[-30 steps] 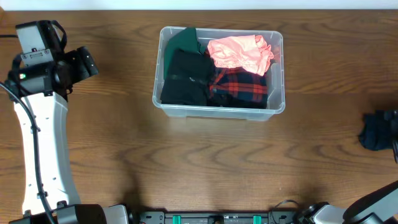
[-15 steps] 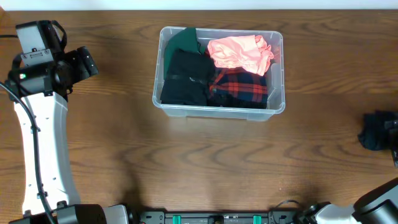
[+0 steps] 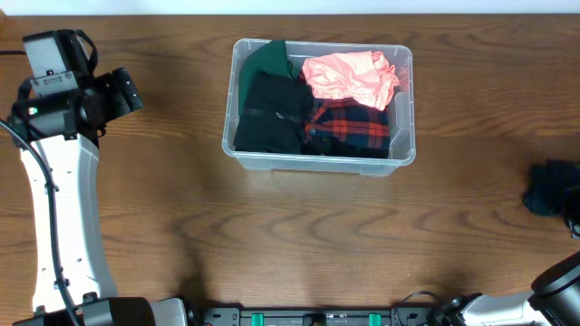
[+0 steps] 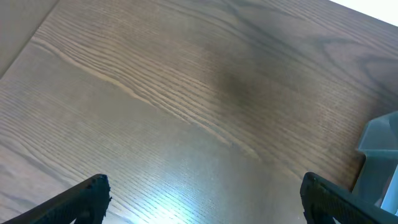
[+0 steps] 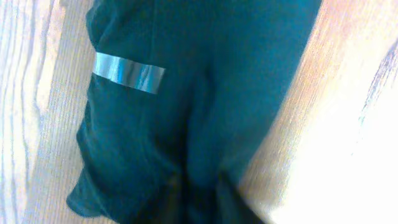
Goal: Pack container
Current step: 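Reach the right gripper to the dark navy garment and grasp it, then carry the navy garment into the bin with the right gripper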
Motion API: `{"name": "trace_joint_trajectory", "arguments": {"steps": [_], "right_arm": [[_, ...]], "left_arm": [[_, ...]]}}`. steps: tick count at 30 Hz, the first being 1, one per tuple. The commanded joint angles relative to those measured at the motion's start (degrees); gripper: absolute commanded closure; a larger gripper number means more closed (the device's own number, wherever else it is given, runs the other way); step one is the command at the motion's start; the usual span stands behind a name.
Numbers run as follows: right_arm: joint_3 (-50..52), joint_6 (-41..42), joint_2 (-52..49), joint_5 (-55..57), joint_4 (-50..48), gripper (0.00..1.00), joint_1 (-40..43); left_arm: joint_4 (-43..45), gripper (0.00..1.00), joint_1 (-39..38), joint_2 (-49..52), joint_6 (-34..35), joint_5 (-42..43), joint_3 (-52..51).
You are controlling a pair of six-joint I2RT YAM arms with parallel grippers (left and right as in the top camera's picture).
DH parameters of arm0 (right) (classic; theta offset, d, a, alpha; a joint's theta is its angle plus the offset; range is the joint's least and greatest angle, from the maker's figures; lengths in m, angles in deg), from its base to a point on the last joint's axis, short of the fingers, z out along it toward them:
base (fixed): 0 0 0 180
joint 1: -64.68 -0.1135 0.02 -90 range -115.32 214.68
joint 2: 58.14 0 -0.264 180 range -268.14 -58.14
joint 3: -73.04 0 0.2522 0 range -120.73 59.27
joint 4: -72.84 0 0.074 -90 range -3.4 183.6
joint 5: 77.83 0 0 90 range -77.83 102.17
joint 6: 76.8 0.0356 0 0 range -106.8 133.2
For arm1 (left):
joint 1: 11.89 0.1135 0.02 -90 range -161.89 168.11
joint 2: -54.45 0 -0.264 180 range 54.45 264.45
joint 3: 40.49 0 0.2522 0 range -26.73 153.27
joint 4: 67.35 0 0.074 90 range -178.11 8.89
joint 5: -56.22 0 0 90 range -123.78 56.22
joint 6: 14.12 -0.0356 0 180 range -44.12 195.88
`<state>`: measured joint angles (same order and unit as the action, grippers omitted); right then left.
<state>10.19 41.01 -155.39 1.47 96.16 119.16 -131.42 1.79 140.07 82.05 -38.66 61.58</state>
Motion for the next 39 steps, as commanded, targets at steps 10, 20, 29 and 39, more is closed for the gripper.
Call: {"name": "trace_joint_trajectory", "arguments": {"steps": [10,20,29,39], "right_arm": [[0.24,-0.48,-0.98,1.07,0.31,0.96,0.20],[-0.81,-0.68,-1.49,-2.78,1.81,0.99,-1.16],[-6.82,-0.70,9.18,-5.05,9.11,0.99,-7.08],[-10.88,-2.43,20.50,-9.60,10.84,0.99,-19.15]], "left_arm": [[-0.04,0.02,0.13,0.20,0.13,-0.11,-0.13],[-0.04,0.02,0.13,0.20,0.13,-0.11,-0.13],[-0.04,0.02,0.13,0.20,0.13,-0.11,-0.13],[-0.04,0.02,0.13,0.20,0.13,-0.11,-0.13]]}}
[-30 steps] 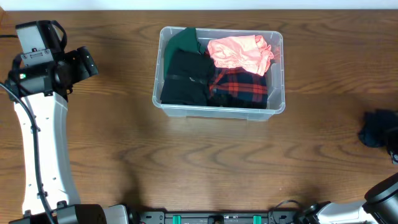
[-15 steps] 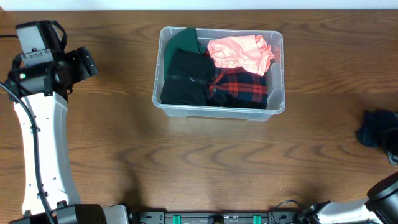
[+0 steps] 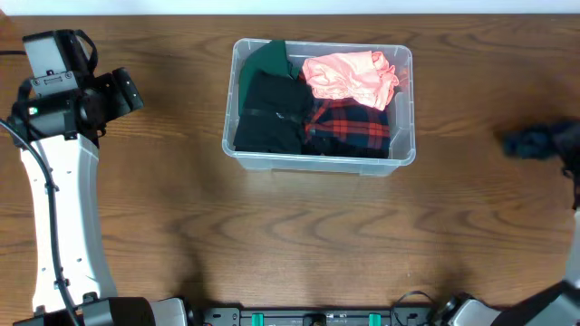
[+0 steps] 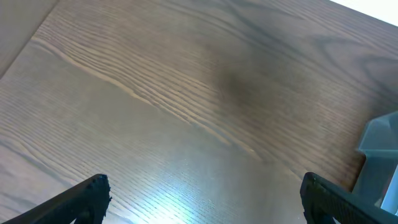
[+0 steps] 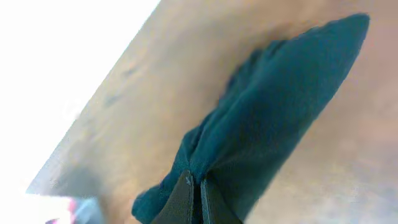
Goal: Pack container
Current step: 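Carry the navy garment into the bin with the right gripper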
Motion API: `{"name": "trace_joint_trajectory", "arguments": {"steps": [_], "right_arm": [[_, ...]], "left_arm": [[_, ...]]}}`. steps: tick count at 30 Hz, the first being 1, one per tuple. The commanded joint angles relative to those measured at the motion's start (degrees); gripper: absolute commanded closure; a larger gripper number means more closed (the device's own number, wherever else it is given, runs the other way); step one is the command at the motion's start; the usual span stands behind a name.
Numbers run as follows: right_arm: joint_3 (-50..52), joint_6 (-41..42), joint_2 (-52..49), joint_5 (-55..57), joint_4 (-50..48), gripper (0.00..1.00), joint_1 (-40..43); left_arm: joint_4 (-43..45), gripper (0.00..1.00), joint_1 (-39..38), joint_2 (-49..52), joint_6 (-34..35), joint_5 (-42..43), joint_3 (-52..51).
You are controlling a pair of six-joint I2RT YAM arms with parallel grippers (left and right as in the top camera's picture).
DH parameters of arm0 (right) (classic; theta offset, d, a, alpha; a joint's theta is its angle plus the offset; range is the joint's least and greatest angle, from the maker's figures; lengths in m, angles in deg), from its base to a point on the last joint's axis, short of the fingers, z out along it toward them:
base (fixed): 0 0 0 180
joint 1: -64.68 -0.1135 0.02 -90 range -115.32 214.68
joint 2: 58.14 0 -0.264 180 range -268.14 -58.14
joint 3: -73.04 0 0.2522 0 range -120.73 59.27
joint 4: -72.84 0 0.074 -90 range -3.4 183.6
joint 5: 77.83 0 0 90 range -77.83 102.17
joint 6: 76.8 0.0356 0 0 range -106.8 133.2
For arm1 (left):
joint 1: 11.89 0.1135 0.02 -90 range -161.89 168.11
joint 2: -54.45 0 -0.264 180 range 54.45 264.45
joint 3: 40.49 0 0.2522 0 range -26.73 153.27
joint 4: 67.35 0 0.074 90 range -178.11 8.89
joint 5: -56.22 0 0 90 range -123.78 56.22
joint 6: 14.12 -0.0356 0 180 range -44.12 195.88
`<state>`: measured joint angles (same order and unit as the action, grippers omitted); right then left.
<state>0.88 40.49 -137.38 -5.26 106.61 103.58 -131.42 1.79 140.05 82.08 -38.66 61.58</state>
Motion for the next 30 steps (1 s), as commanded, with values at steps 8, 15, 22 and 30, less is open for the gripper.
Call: {"name": "trace_joint_trajectory", "arguments": {"steps": [8,15,22,30], "right_arm": [[-6.99,-10.69,4.79,-17.46,-2.08,0.99,-19.69],[-14.71,-25.31,4.76,-28.96,-1.29,0.99,-34.03],[-15.80,-35.63,4.66,-35.15,2.14,0.99,-44.68],[-15.78,-52.96,4.39,-35.10,18.86,0.99,-47.98]], "left_arm": [[-0.04,0.02,0.13,0.22,0.11,-0.11,-0.13],[-0.04,0.02,0.13,0.22,0.11,-0.11,-0.13],[-0.04,0.02,0.13,0.22,0.11,-0.11,-0.13],[-0.04,0.02,0.13,0.22,0.11,-0.11,-0.13]]}}
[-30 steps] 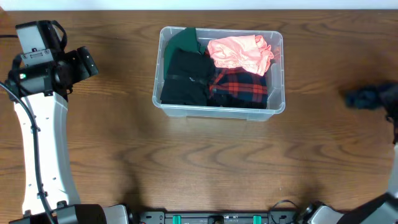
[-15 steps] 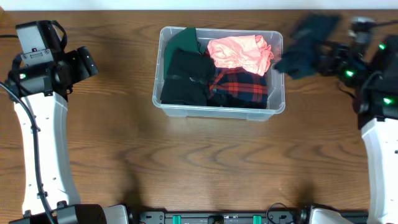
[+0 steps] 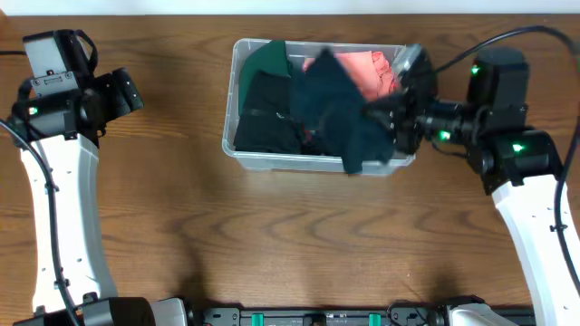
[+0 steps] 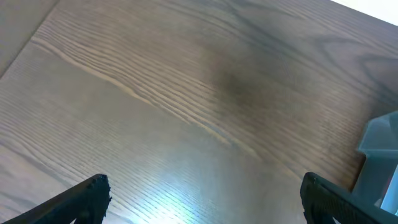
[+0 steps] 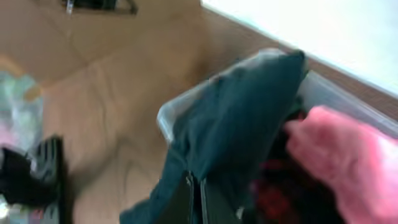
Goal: Pack container
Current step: 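Carry the navy garment into the bin with the right gripper, then release the navy garment and press it down into the bin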
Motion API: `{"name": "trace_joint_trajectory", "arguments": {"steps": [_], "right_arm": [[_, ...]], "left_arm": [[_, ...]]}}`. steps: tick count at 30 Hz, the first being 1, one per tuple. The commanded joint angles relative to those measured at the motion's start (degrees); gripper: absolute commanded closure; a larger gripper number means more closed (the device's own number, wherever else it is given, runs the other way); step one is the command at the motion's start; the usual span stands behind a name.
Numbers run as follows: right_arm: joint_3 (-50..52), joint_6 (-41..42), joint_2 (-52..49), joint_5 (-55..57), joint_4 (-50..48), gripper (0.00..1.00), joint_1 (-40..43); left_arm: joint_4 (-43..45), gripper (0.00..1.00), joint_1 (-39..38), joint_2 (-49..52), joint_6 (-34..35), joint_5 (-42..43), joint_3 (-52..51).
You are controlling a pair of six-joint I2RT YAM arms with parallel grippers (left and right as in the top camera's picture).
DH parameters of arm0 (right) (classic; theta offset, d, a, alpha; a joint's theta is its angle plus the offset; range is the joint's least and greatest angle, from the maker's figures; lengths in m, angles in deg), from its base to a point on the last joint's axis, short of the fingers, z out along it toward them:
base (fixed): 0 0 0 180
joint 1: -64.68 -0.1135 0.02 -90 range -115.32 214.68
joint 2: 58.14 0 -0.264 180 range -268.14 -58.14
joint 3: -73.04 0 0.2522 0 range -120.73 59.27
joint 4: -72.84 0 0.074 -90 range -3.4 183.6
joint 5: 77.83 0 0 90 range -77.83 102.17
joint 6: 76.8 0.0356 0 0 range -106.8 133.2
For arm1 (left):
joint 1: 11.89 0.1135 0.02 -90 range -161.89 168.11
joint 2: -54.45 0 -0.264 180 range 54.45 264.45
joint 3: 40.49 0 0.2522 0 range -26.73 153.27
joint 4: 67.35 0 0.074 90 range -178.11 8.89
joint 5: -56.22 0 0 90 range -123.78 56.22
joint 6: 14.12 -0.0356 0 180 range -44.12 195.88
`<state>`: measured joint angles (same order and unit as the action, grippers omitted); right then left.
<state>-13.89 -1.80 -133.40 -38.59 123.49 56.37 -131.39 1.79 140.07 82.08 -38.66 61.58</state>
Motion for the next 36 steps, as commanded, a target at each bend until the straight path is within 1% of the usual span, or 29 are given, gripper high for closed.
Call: {"name": "trace_joint_trajectory", "arguments": {"steps": [1,7,15,19,24,28,29,30,31,32,33,35,36], "right_arm": [[-1.01,-12.22,0.28,-1.77,3.28,0.99,-0.76],[-1.01,-17.77,-1.88,-1.11,5.03,0.99,-0.70],[-1.01,-18.12,-8.07,-1.09,4.02,0.99,-0.70],[-1.03,-18.40,-10.08,1.49,2.84,0.99,-0.57],[-1.03,-18.01,-13.20,5.01,1.03,0.99,0.22],[-1.03,-12.83,-16.17,10.03,-0.61,0.98,1.38],[-1.03,-11.13,-16.76,11.63,-1.16,0.92,1.68],[-1.03,-9.07,-17.25,13.46,-1.73,0.83,2.03],[-1.03,-6.97,-17.53,15.45,-2.45,0.69,2.36],[-1.03,-5.05,-17.62,17.07,-2.99,0.59,2.62],[-1.03,-3.10,-17.62,18.78,-3.72,0.36,2.82],[-1.57,0.02,-17.53,21.11,-4.39,0.01,3.13],[-2.27,1.16,-17.53,21.90,-4.33,0.01,3.23]], "left_arm": [[-0.07,0.02,0.13,0.20,0.11,-0.11,-0.13],[-0.07,0.02,0.13,0.20,0.11,-0.11,-0.13],[-0.07,0.02,0.13,0.20,0.11,-0.11,-0.13],[-0.07,0.02,0.13,0.20,0.11,-0.11,-0.13],[-0.07,0.02,0.13,0.20,0.11,-0.11,-0.13],[-0.07,0.02,0.13,0.20,0.11,-0.11,-0.13],[-0.07,0.02,0.13,0.20,0.11,-0.11,-0.13],[-0.07,0.02,0.13,0.20,0.11,-0.11,-0.13],[-0.07,0.02,0.13,0.20,0.11,-0.11,-0.13],[-0.07,0.02,0.13,0.20,0.11,-0.11,-0.13],[-0.07,0.02,0.13,0.20,0.11,-0.11,-0.13],[-0.07,0.02,0.13,0.20,0.11,-0.11,-0.13],[-0.07,0.02,0.13,0.20,0.11,-0.11,-0.13]]}}
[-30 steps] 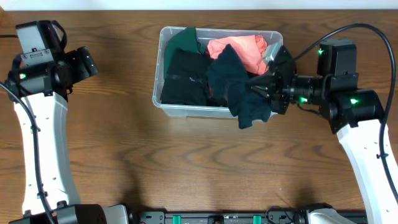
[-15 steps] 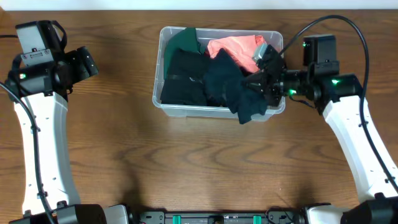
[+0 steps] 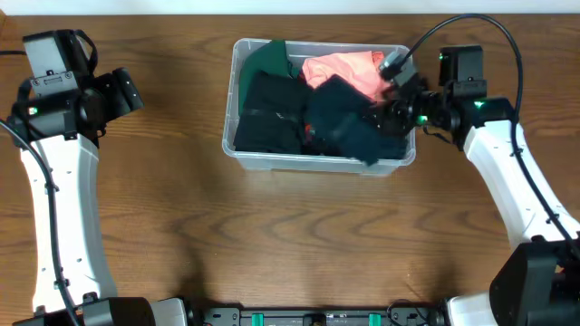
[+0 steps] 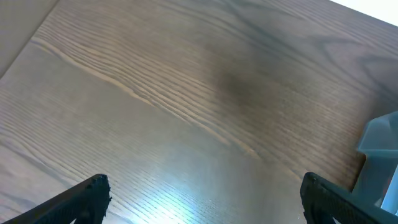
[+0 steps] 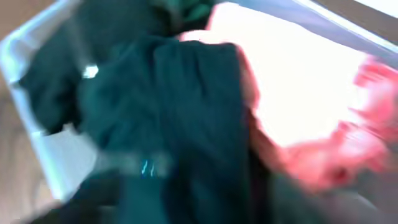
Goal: Pack container
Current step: 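Release the navy garment and press it down into the bin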
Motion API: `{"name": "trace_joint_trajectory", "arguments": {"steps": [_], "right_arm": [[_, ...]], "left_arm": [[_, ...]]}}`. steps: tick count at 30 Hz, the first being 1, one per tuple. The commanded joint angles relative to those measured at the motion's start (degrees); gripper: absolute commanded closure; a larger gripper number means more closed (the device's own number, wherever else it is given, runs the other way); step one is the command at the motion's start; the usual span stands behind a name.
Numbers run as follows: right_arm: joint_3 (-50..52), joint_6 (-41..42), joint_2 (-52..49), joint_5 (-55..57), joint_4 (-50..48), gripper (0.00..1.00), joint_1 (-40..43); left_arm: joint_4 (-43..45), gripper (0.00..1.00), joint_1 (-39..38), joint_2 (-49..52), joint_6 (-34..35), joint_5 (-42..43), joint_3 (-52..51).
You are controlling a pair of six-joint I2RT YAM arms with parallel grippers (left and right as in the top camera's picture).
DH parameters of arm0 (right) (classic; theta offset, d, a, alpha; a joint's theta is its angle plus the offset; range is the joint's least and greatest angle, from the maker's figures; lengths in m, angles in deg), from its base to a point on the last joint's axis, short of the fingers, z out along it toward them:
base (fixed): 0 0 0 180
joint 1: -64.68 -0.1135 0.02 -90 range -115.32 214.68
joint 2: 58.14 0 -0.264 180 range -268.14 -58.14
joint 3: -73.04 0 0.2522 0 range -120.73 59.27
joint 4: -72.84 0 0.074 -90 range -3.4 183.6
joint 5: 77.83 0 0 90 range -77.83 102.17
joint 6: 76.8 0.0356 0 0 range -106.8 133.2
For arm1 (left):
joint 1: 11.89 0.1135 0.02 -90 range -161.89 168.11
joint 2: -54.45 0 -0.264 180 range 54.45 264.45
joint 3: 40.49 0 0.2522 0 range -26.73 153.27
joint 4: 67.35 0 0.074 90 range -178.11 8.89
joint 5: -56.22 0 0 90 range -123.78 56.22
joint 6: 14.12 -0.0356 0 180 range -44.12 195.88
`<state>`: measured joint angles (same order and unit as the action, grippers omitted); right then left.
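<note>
The clear plastic container (image 3: pixel 230 136) stands at the back middle of the table, holding green, black, pink and red-plaid clothes. A dark teal garment (image 3: pixel 349 127) lies on top of them, its end draped over the front right rim; in the right wrist view the garment (image 5: pixel 180 124) fills the blurred picture beside the pink cloth (image 5: pixel 311 106). My right gripper (image 3: pixel 396 98) hovers at the container's right end just over the garment, and its blurred jaws (image 5: pixel 199 205) look spread apart, open. My left gripper (image 3: pixel 129 91) (image 4: pixel 202 202) is open over bare table at far left.
The wooden table (image 3: pixel 290 254) spreads in front of and beside the container. A corner of the container (image 4: pixel 379 162) shows at the right edge of the left wrist view. A dark rail (image 3: pixel 308 317) runs along the table's front edge.
The teal garment hung from my shut right gripper above the container's front; now it lies in the container and the gripper stands spread at the right end. Left arm unchanged.
First my right gripper was on the teal garment at the table's far right edge. Then it held the garment lifted, nearer the container, then dangling over the container. Now the garment rests on the packed clothes. The left arm stayed still throughout.
</note>
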<state>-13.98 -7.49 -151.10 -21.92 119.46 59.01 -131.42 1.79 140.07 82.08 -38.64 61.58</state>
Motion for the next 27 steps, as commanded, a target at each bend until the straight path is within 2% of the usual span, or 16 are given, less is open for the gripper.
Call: {"name": "trace_joint_trajectory", "arguments": {"steps": [1,8,9,10,11,13,14,15,16,24,27], "right_arm": [[-2.86,7.58,0.17,5.62,-0.26,0.01,0.57],[-10.23,9.97,0.20,4.94,4.28,0.01,-1.31],[-10.51,9.99,0.20,4.96,4.68,0.05,-2.19],[-10.51,10.16,0.20,5.01,4.90,0.14,-3.08],[-10.49,10.86,0.15,5.42,5.18,0.26,-3.98],[-10.40,11.08,-0.22,5.88,6.12,0.61,-5.88],[-10.36,11.93,-0.55,6.78,6.38,0.82,-6.67],[-10.36,13.53,-0.85,8.15,6.49,0.95,-7.39],[-10.32,14.67,-1.46,9.81,6.58,0.99,-8.24],[-10.32,28.28,-6.84,18.25,6.75,0.99,-11.23],[-10.32,29.53,-8.11,18.36,6.86,0.99,-12.13]], "left_arm": [[-0.04,0.02,0.13,0.20,0.11,-0.13,-0.13],[-0.04,0.02,0.13,0.20,0.11,-0.13,-0.13],[-0.04,0.02,0.13,0.20,0.11,-0.13,-0.13],[-0.04,0.02,0.13,0.20,0.11,-0.13,-0.13],[-0.04,0.02,0.13,0.20,0.11,-0.13,-0.13],[-0.04,0.02,0.13,0.20,0.11,-0.13,-0.13],[-0.04,0.02,0.13,0.20,0.11,-0.13,-0.13],[-0.04,0.02,0.13,0.20,0.11,-0.13,-0.13],[-0.04,0.02,0.13,0.20,0.11,-0.13,-0.13],[-0.04,0.02,0.13,0.20,0.11,-0.13,-0.13],[-0.04,0.02,0.13,0.20,0.11,-0.11,-0.13]]}}
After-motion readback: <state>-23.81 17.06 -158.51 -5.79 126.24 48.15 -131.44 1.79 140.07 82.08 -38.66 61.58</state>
